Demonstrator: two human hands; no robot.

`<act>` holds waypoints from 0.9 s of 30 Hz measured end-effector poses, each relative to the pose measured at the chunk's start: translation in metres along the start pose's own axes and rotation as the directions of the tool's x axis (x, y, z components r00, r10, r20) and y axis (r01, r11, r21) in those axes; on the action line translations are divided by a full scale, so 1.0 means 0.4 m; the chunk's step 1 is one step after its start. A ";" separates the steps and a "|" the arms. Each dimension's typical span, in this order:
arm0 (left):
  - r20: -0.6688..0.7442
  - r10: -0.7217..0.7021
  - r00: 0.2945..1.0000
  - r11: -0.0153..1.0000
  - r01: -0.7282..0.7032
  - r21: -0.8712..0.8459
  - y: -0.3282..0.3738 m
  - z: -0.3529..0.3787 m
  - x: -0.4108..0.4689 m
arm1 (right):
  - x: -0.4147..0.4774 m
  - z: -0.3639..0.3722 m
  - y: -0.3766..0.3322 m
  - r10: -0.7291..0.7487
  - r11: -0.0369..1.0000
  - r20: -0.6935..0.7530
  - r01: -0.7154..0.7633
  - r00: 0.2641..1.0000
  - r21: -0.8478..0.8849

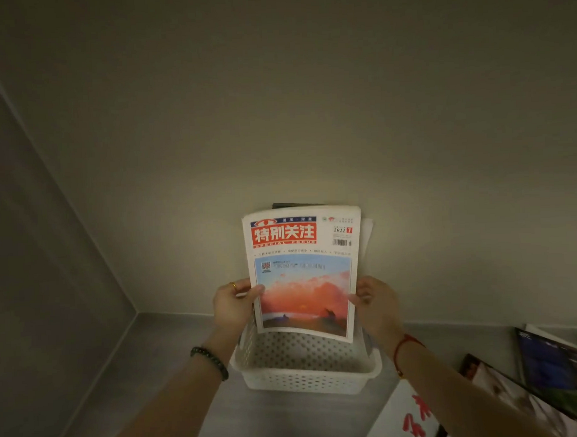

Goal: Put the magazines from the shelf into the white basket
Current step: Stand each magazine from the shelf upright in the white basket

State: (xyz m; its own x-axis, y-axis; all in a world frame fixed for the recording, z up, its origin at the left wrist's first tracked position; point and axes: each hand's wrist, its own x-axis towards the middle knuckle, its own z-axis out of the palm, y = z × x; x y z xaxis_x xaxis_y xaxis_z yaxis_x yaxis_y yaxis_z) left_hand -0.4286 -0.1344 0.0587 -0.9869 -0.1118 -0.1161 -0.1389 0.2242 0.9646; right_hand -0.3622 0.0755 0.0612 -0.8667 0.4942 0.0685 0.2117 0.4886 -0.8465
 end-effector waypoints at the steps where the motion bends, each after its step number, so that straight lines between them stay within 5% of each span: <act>1: -0.008 -0.014 1.000 1.000 0.014 0.004 -0.015 0.005 0.012 | 0.006 0.014 0.013 0.012 1.000 -0.001 -0.012 1.000 -0.015; 7: -0.073 -0.077 0.994 0.996 0.080 0.035 -0.076 0.025 0.054 | 0.030 0.080 0.079 0.056 0.995 0.043 -0.053 0.997 -0.088; 18: -0.167 -0.125 0.978 0.989 0.136 0.058 -0.046 0.027 0.011 | 0.021 -0.006 0.073 0.042 0.991 0.194 -0.066 0.980 0.118; 22: -0.103 -0.072 0.992 0.988 0.085 0.127 -0.035 0.029 -0.044 | 0.003 -0.121 0.095 0.017 0.992 0.154 -0.036 0.988 0.121; 27: 0.043 0.001 0.999 1.000 -0.001 0.004 -0.040 0.092 -0.187 | -0.045 -0.324 0.182 0.035 0.997 0.099 -0.042 0.994 0.069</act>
State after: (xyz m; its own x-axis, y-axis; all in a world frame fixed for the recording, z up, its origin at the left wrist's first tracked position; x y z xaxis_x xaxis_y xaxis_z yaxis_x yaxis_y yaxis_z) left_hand -0.3556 -0.0940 0.0434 -0.9897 -0.0699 -0.1253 -0.1381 0.2277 0.9639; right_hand -0.2725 0.1953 0.0667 -0.8994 0.4369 -0.0139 0.2161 0.4168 -0.8829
